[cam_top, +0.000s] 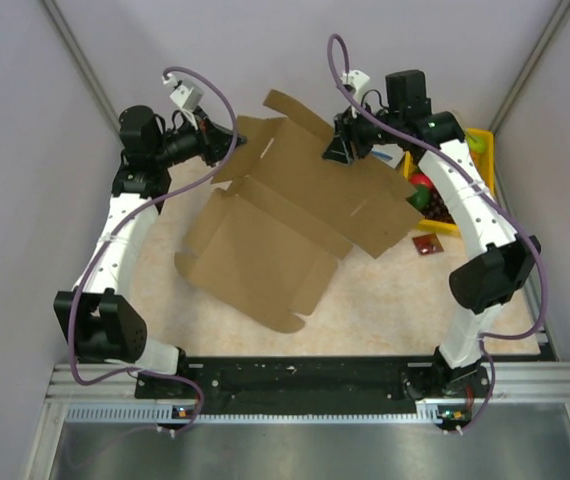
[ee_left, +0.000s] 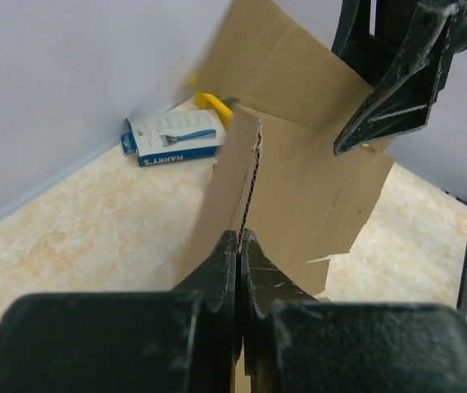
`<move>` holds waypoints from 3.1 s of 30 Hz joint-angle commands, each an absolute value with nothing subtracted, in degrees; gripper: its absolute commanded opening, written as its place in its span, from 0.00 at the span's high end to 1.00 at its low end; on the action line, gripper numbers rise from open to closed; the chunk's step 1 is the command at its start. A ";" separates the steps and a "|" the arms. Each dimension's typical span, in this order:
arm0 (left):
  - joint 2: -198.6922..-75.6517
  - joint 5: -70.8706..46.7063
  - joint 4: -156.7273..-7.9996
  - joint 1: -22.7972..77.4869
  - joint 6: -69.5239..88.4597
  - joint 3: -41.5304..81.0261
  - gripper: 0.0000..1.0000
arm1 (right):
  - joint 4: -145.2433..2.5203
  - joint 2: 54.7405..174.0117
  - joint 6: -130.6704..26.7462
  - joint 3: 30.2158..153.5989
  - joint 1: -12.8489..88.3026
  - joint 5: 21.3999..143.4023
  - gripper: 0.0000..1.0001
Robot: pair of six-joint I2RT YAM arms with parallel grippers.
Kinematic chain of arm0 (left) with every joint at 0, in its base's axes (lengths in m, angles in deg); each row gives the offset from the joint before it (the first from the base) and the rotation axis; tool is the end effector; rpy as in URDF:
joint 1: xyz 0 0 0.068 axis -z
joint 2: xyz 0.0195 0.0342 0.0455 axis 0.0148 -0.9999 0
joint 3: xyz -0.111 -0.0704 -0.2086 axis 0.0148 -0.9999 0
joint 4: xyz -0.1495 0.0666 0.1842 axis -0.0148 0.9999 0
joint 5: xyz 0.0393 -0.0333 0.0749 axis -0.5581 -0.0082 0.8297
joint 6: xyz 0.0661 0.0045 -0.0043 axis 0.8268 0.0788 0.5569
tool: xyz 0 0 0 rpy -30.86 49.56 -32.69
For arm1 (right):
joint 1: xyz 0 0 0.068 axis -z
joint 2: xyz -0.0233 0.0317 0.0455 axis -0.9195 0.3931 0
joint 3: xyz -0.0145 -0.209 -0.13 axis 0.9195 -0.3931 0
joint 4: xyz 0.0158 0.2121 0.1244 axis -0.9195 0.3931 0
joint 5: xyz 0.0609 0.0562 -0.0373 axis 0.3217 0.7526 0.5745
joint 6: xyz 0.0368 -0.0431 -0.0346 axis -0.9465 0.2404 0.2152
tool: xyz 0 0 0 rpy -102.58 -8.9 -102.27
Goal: Fold the paper box
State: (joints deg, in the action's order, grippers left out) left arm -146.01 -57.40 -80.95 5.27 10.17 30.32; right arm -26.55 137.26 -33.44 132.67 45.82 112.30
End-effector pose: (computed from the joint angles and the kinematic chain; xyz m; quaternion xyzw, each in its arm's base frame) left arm 0.3276 -0.0677 0.4016 0.2802 0.6525 -0.4015 0.5784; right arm 0.3475 0.1680 0.3882 -0.3819 0.7549 0.3185 0.4275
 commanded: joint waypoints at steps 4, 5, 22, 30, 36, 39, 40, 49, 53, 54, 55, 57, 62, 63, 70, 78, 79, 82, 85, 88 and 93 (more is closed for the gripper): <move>-144.38 -59.81 -86.15 5.68 5.85 26.51 1.00 | -31.17 137.45 -35.83 138.09 44.09 103.69 0.46; -144.21 -59.98 -86.24 5.59 5.67 26.24 1.00 | -31.61 137.01 -35.74 137.39 44.00 102.89 0.45; -146.30 -50.12 -78.07 1.64 -6.99 39.40 0.34 | -31.44 134.29 -22.22 133.61 44.09 119.57 1.00; -161.16 -61.81 -79.03 3.03 -7.61 54.51 0.58 | -31.26 135.51 -21.94 135.19 44.27 126.52 1.00; -162.84 -70.34 -81.99 7.17 -3.02 53.94 0.70 | -31.35 136.04 -22.65 136.24 44.27 129.51 1.00; -163.02 -77.19 -95.78 7.87 -9.69 50.16 0.71 | -31.26 136.04 -23.00 136.77 44.27 129.87 1.00; -162.93 -78.43 -99.38 8.05 -14.85 49.10 0.71 | -31.26 136.04 -22.91 136.86 44.18 129.87 1.00; -162.58 -84.86 -109.97 10.69 -21.67 44.35 0.67 | -31.61 136.30 -24.23 138.00 44.09 130.48 1.00; -162.14 -82.05 -97.37 12.79 -13.79 47.04 0.60 | -31.62 136.83 -24.76 138.70 43.56 130.83 1.00; -162.22 -78.65 -89.74 13.49 -1.84 49.42 0.59 | -31.70 136.83 -24.76 138.79 43.13 130.83 1.00; -162.83 -75.40 -70.52 14.37 5.33 52.23 0.59 | -31.70 136.74 -24.84 138.97 43.04 130.83 1.00; -164.32 -70.03 -60.00 17.01 18.21 59.10 0.62 | -31.88 136.83 -25.02 139.06 42.86 131.19 1.00; -164.16 -67.89 -64.51 17.37 15.60 57.62 0.81 | -31.88 136.04 -24.85 138.44 42.77 132.15 1.00; -163.46 -67.81 -65.83 17.54 15.08 56.75 0.86 | -31.79 135.87 -24.67 137.83 42.86 132.33 1.00; -159.94 -66.67 -67.86 18.78 19.11 51.83 1.00 | -31.53 134.29 -25.98 135.81 42.94 124.38 0.81; -158.80 -66.30 -67.86 18.51 20.52 51.47 1.00 | -30.91 127.07 -24.67 126.22 44.71 127.92 0.40; -158.80 -66.57 -68.74 18.51 20.43 51.47 1.00 | -30.91 128.55 -24.67 127.09 44.18 128.46 0.39; -158.36 -68.24 -69.71 18.60 19.73 51.03 1.00 | -30.83 131.37 -25.63 132.01 43.21 127.23 0.38; -157.04 -69.12 -71.55 18.51 19.20 49.19 1.00 | -30.65 134.80 -27.04 136.32 43.12 128.54 0.39; -155.90 -68.86 -72.96 18.34 18.85 47.60 1.00 | -30.47 134.73 -26.43 135.72 42.95 128.56 0.43; -155.02 -69.65 -75.24 18.16 17.71 46.72 1.00 | -30.82 135.76 -26.69 135.45 42.60 130.04 0.49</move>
State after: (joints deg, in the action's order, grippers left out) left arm -159.00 -67.54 -69.58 18.41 18.37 47.41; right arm -29.30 134.44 -26.12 133.26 43.37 126.97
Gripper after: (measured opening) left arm 0.024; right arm 0.547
